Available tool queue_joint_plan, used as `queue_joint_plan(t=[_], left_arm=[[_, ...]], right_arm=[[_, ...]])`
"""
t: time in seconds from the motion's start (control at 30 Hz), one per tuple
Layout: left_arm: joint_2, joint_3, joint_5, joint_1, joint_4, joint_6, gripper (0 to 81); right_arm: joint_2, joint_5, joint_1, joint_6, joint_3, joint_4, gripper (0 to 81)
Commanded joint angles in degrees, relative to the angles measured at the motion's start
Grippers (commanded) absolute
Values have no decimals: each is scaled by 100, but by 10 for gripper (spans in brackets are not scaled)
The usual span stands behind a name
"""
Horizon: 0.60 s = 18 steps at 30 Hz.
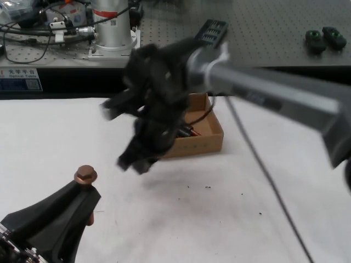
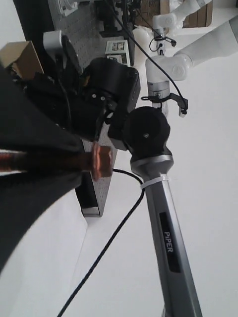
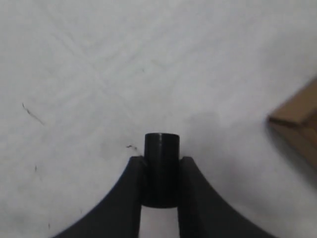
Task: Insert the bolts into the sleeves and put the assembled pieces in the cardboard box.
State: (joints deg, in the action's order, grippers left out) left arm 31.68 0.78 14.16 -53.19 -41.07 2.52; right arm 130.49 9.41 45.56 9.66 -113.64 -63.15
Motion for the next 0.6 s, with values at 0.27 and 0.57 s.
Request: queue_joint_plan(t=[0.27, 0.57], left_arm=[[-44, -78, -604, -24, -145, 48, 6], [-44, -78, -894, -24, -145, 92, 6]], right_arm=[[-347, 312, -283, 469, 769, -1306, 66], [-347, 312, -338, 543, 1620, -882, 66]])
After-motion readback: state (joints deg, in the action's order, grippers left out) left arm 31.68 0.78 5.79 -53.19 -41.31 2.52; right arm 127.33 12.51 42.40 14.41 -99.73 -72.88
